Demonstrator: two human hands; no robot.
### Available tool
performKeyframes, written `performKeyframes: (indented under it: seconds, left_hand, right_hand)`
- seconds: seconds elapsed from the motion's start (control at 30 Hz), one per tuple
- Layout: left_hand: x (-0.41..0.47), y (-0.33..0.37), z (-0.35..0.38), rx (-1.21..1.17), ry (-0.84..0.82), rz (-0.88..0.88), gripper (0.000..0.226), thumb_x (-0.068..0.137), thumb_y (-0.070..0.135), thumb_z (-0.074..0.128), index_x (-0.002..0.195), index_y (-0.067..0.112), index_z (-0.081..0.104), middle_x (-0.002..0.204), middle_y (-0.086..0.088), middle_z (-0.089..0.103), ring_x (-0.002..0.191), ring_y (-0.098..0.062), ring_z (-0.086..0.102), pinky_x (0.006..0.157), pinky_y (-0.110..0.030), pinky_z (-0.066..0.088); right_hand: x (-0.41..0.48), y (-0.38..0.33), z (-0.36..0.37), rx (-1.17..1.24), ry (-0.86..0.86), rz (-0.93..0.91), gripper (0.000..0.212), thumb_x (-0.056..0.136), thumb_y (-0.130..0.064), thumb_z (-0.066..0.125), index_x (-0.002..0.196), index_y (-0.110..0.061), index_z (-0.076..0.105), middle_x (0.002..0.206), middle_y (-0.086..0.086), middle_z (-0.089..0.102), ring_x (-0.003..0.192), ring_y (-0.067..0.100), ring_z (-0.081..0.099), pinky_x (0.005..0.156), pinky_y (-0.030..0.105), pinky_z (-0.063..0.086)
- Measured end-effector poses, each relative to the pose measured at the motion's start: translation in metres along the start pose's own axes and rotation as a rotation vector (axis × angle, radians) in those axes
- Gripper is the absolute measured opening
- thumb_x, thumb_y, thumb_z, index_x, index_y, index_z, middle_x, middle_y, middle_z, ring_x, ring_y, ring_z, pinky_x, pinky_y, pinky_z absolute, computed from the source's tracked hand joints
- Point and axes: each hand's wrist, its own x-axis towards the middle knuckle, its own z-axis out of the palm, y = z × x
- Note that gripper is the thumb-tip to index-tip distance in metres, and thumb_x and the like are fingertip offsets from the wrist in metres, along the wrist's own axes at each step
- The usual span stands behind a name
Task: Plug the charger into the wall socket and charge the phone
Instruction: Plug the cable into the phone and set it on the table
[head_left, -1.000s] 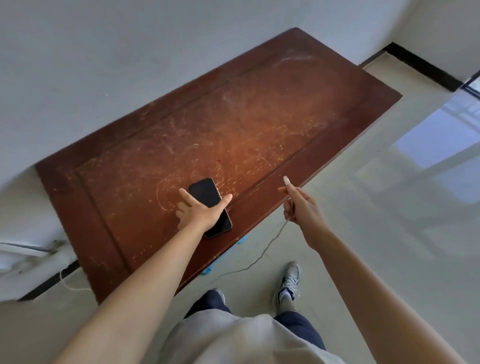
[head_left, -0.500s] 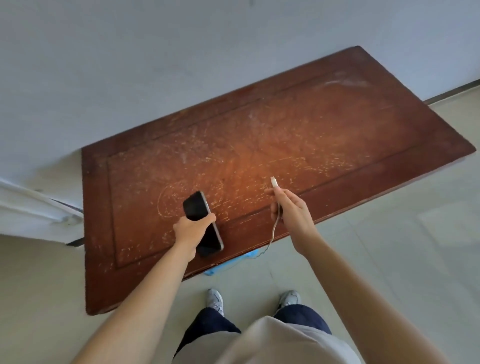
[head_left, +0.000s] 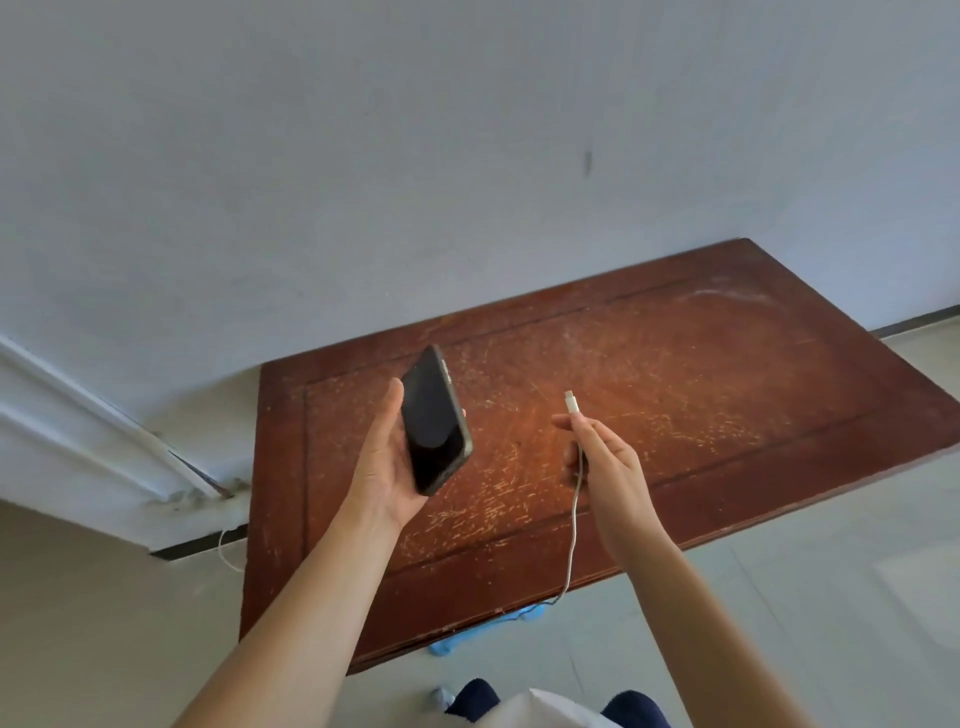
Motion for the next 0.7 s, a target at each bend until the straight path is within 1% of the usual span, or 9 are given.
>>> performKeyframes:
  seconds: [0.07,0.1,0.2,0.23,0.33,0.43,0.53,0.6,0.7]
  left_hand:
    - [0.0,0.006,-0.01,-0.009,-0.018,-0.017,0.084,0.069,0.077,0.066,0.131,0.02,0.063,0.127,-0.014,0.068,0.112,-0.031,0.067,0.081,-0.041,0.059]
    - [0.001,0.008,-0.015,-0.044,-0.037,-0.022,0.085,0.071,0.081,0.06,0.132,0.023,0.062,0.133,-0.014,0.065,0.119,-0.034,0.063,0.087,-0.044,0.058]
    - [0.005,0.004,-0.024,-0.184,-0.111,-0.038,0.08,0.08,0.079,0.049,0.14,0.026,0.053,0.145,-0.017,0.053,0.133,-0.038,0.05,0.109,-0.054,0.042]
    - [0.006,0.001,-0.026,-0.222,-0.103,-0.038,0.076,0.085,0.076,0.044,0.141,0.026,0.052,0.147,-0.017,0.052,0.135,-0.038,0.049,0.112,-0.055,0.038]
    - [0.012,-0.006,-0.028,-0.225,-0.086,-0.055,0.067,0.094,0.068,0.031,0.136,0.023,0.058,0.144,-0.017,0.055,0.133,-0.037,0.051,0.11,-0.059,0.039]
    - [0.01,-0.013,-0.017,-0.216,-0.126,-0.081,0.06,0.097,0.059,0.041,0.131,0.014,0.063,0.142,-0.019,0.056,0.131,-0.04,0.052,0.109,-0.066,0.035]
    - [0.008,-0.018,-0.004,-0.247,-0.161,-0.062,0.053,0.095,0.053,0.052,0.129,0.013,0.064,0.135,-0.019,0.061,0.132,-0.036,0.051,0.108,-0.064,0.037]
    - [0.007,-0.02,0.003,-0.268,-0.178,-0.044,0.051,0.094,0.051,0.057,0.127,0.013,0.066,0.127,-0.019,0.064,0.127,-0.036,0.053,0.106,-0.064,0.038]
    - [0.002,-0.019,0.016,-0.348,-0.151,-0.051,0.055,0.089,0.049,0.058,0.126,0.01,0.066,0.129,-0.022,0.064,0.124,-0.041,0.056,0.104,-0.065,0.039]
  right_hand:
    - [-0.003,0.003,0.006,-0.001,0.012,-0.004,0.03,0.104,-0.029,0.051,0.097,-0.02,0.078,0.064,-0.002,0.052,0.059,0.011,0.049,0.056,0.024,0.044]
    - [-0.004,0.004,0.007,-0.006,0.018,-0.002,0.03,0.104,-0.03,0.051,0.097,-0.021,0.078,0.064,-0.002,0.053,0.058,0.01,0.049,0.055,0.023,0.044]
    - [-0.009,0.008,0.007,-0.017,0.046,-0.004,0.032,0.105,-0.032,0.049,0.096,-0.024,0.078,0.063,-0.004,0.052,0.056,0.008,0.046,0.051,0.021,0.041]
    - [-0.011,0.009,0.006,-0.017,0.058,-0.006,0.033,0.105,-0.033,0.048,0.096,-0.024,0.078,0.063,-0.003,0.049,0.055,0.008,0.043,0.05,0.021,0.038]
    - [-0.017,0.011,0.005,-0.019,0.091,-0.018,0.037,0.106,-0.036,0.045,0.096,-0.025,0.078,0.063,-0.001,0.045,0.054,0.009,0.038,0.05,0.022,0.034]
    - [-0.027,0.009,0.004,-0.067,0.083,-0.068,0.032,0.102,-0.038,0.049,0.097,-0.029,0.08,0.063,-0.005,0.051,0.056,0.007,0.045,0.053,0.02,0.042]
    - [-0.04,0.006,0.002,-0.102,0.047,-0.099,0.028,0.091,-0.045,0.058,0.101,-0.031,0.08,0.065,-0.006,0.061,0.063,0.008,0.057,0.061,0.019,0.051]
    - [-0.047,0.005,0.002,-0.099,0.027,-0.112,0.026,0.087,-0.045,0.064,0.101,-0.031,0.081,0.067,-0.004,0.067,0.065,0.009,0.062,0.063,0.019,0.053]
    - [-0.056,0.003,0.006,-0.111,0.034,-0.137,0.021,0.084,-0.042,0.069,0.096,-0.03,0.082,0.069,-0.001,0.072,0.064,0.011,0.064,0.062,0.021,0.054]
